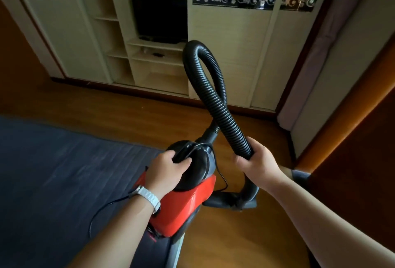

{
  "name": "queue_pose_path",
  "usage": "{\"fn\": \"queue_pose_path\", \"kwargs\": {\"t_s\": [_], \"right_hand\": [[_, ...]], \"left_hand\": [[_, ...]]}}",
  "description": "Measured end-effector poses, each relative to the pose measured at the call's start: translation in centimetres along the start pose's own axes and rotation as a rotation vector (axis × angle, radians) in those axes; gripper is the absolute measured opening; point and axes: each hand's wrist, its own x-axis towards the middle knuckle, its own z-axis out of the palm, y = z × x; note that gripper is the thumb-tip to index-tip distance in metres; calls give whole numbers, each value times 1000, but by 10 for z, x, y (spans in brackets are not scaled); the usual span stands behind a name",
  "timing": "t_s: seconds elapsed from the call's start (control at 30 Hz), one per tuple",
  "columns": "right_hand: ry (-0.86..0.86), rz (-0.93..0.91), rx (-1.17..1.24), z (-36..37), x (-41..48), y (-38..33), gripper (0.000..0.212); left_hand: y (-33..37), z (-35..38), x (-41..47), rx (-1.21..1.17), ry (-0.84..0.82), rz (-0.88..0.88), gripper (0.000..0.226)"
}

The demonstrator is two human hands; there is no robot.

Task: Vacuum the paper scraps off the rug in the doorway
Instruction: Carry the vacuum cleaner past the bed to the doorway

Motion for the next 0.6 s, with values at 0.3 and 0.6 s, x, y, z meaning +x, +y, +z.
{"fn": "queue_pose_path", "kwargs": {"t_s": [0.3, 0.6], "right_hand": [[57, 52, 11, -29, 105, 60, 19], [23, 64, 75, -103, 249, 130, 19]], "left_hand": [[29, 64, 117, -7, -52, 15, 44], [95, 141, 250, 43, -38, -20, 46]]}}
